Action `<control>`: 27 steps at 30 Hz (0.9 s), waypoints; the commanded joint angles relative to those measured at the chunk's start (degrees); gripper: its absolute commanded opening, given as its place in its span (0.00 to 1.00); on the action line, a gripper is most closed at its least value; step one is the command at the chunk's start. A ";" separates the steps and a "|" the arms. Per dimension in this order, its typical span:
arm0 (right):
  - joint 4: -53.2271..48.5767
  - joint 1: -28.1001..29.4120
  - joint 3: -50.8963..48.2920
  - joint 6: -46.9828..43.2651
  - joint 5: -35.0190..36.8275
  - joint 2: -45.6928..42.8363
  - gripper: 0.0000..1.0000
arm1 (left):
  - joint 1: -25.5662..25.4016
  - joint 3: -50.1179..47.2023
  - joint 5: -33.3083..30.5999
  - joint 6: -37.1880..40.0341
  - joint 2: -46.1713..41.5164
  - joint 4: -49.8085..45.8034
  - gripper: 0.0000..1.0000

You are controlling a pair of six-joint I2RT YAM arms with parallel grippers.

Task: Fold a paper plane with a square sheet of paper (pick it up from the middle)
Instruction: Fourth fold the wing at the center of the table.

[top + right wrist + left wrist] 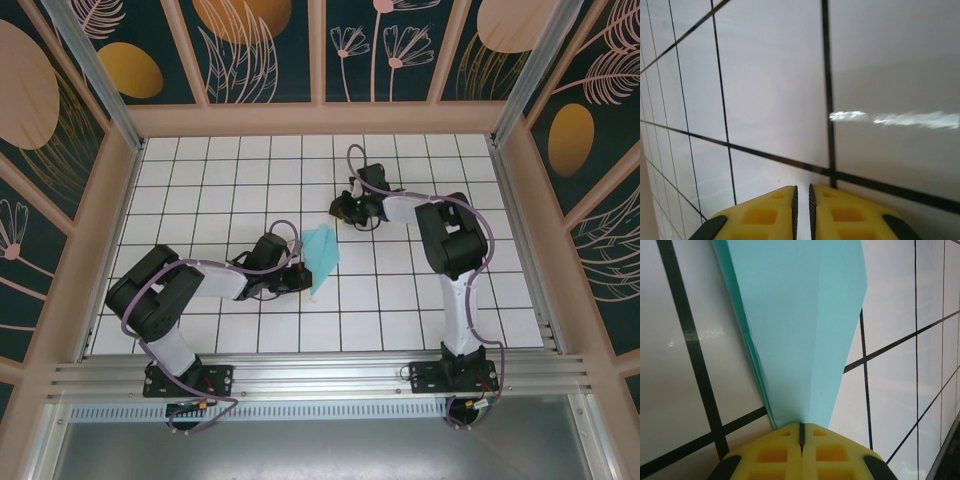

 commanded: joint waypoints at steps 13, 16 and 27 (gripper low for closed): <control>4.12 7.64 -21.52 0.07 2.20 -24.28 0.20 | -0.95 -1.64 -7.44 14.39 -5.18 -19.89 0.00; 6.09 11.28 -23.60 1.48 2.00 -23.58 0.17 | -0.88 -0.18 -7.49 14.08 -8.22 -20.37 0.00; 9.02 12.70 -23.15 2.97 2.37 -15.70 0.16 | -0.87 -1.58 -12.37 8.76 -20.71 -20.83 0.09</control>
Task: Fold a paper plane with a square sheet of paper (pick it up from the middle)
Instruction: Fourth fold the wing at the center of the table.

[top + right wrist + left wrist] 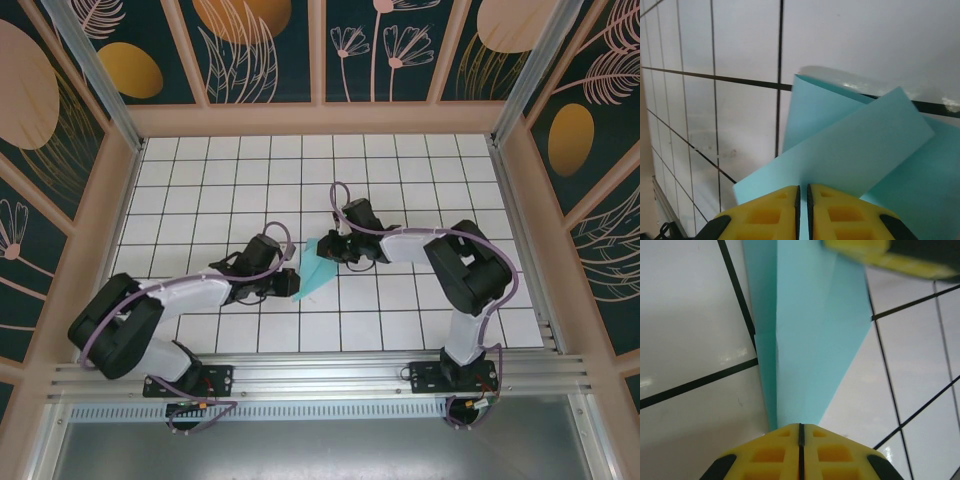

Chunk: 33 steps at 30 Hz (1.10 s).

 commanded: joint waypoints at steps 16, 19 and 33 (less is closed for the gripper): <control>-1.58 1.05 0.13 1.86 4.89 2.91 0.16 | 0.11 2.86 -1.73 -9.03 -1.60 4.57 0.10; -1.73 1.24 0.48 1.47 5.00 2.49 0.16 | 0.15 4.95 -0.93 -9.03 2.58 5.88 0.09; -1.83 1.39 0.41 1.68 5.16 3.32 0.16 | 0.11 3.64 4.07 -11.87 15.96 12.08 0.06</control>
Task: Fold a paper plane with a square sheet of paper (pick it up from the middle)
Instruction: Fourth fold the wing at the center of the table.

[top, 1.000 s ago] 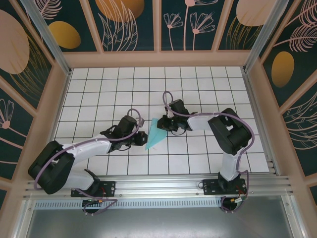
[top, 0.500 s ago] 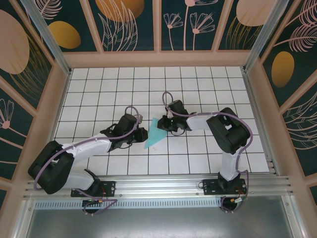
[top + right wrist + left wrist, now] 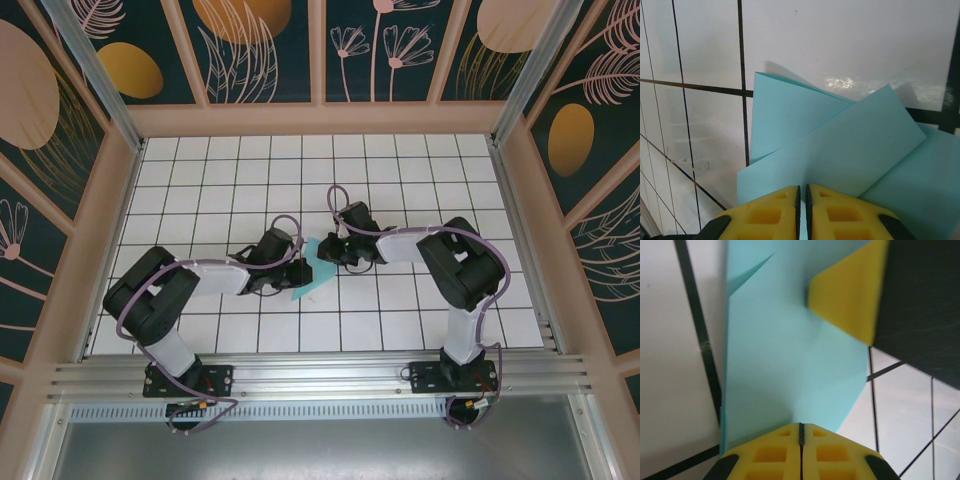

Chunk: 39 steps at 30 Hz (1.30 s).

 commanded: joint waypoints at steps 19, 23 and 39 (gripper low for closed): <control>2.01 3.27 2.53 1.16 -3.58 0.21 0.17 | 0.15 -4.93 -0.15 -0.74 1.44 -0.57 0.03; 1.10 3.22 2.48 1.68 -0.80 3.34 0.15 | 0.09 -5.03 0.33 -0.49 1.40 -0.95 0.03; -0.83 3.00 2.17 1.42 3.28 5.36 0.12 | 0.14 -12.19 8.58 1.58 -2.86 -4.84 0.08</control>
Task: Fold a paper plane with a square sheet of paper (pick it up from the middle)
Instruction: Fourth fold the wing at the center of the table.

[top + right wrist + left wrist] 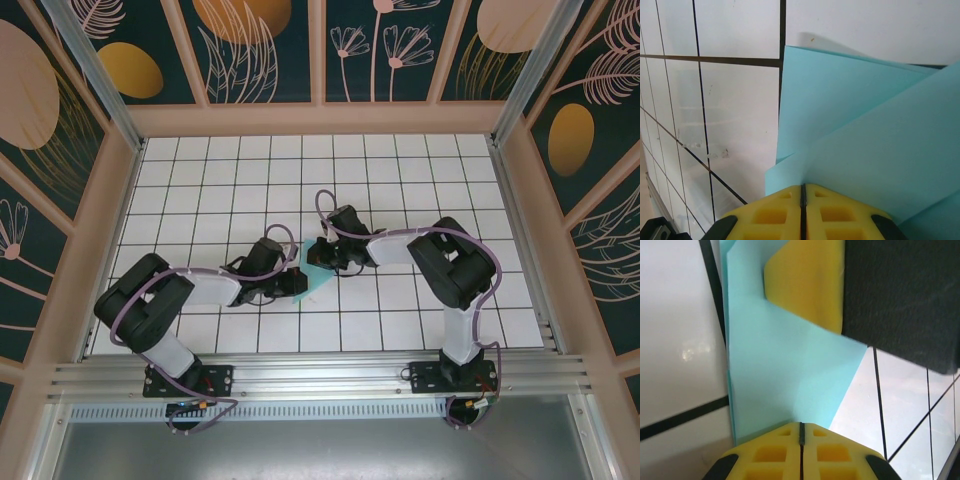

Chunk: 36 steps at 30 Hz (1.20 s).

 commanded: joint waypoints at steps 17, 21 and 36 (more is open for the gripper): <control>-2.80 -0.50 0.77 -0.78 5.08 3.91 0.12 | -0.28 -12.03 7.88 -0.71 -3.42 -12.67 0.08; -3.01 -0.50 1.14 -0.82 5.03 4.09 0.12 | -0.33 -13.54 9.11 -0.39 -3.19 -12.95 0.08; -2.69 -0.33 1.19 -1.03 4.09 3.80 0.12 | -0.29 -9.70 1.45 -4.48 -21.77 -20.51 0.08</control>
